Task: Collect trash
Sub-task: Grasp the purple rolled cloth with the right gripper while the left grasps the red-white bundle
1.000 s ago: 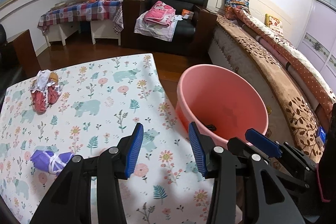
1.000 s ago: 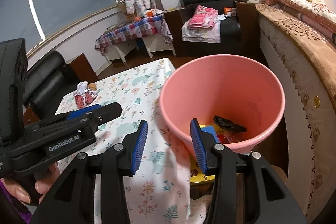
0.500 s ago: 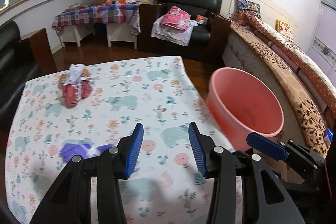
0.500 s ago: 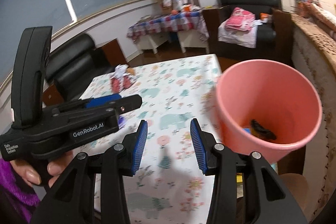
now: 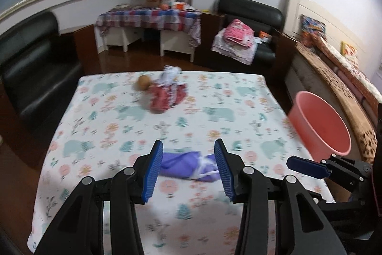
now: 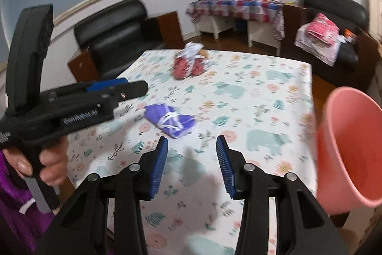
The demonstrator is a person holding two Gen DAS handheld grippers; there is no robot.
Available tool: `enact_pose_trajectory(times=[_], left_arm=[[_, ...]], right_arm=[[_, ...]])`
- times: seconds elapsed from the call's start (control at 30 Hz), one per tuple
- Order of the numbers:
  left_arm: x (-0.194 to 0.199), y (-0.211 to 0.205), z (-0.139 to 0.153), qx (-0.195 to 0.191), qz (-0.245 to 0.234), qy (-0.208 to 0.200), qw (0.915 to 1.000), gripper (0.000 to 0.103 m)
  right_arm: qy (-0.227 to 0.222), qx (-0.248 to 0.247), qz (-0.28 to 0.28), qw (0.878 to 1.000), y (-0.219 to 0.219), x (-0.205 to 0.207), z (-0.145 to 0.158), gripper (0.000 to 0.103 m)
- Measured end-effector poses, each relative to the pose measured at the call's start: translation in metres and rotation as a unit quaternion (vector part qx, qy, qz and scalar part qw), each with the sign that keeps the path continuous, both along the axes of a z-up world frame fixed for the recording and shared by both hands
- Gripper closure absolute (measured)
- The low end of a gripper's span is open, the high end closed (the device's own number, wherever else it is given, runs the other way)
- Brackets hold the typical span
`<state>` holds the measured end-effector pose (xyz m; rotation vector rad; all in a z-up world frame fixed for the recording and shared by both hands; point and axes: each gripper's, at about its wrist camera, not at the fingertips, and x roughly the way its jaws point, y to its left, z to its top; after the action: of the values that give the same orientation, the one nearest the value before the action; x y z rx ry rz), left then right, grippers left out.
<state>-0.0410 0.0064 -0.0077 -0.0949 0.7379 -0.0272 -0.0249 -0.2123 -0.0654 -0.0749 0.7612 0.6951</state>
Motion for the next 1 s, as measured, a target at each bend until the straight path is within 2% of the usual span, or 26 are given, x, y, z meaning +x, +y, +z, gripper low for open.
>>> enact_pose_trajectory(times=[0.23,0.33,0.5,0.77,1.0], left_arm=[[0.0,0.056,-0.017,-0.034,0.06,0.023,0.9973,0.058],[0.002,0.071,-0.023,-0.047,0.074,0.031,0.9957,0.058],[0.007,0.085,-0.028,-0.048,0.084,0.033,0.9947,0.057],[0.025,0.098,-0.033,-0.047,0.081,0.039,0.9949,0.057],[0.057,0.096,-0.034,-0.075,0.044,0.049,0.995,0.054]], right_arm=[[-0.01,-0.045,0.064,0.997,0.051,0.008,-0.008,0.058],[-0.015,-0.07,0.088,0.994,0.068,0.01,-0.013,0.056],[-0.032,-0.106,0.121,0.986,0.095,0.013,-0.017,0.055],[-0.045,-0.133,0.123,0.982,0.118,0.028,-0.03,0.055],[-0.04,-0.141,0.104,0.984,0.12,0.052,-0.036,0.055]])
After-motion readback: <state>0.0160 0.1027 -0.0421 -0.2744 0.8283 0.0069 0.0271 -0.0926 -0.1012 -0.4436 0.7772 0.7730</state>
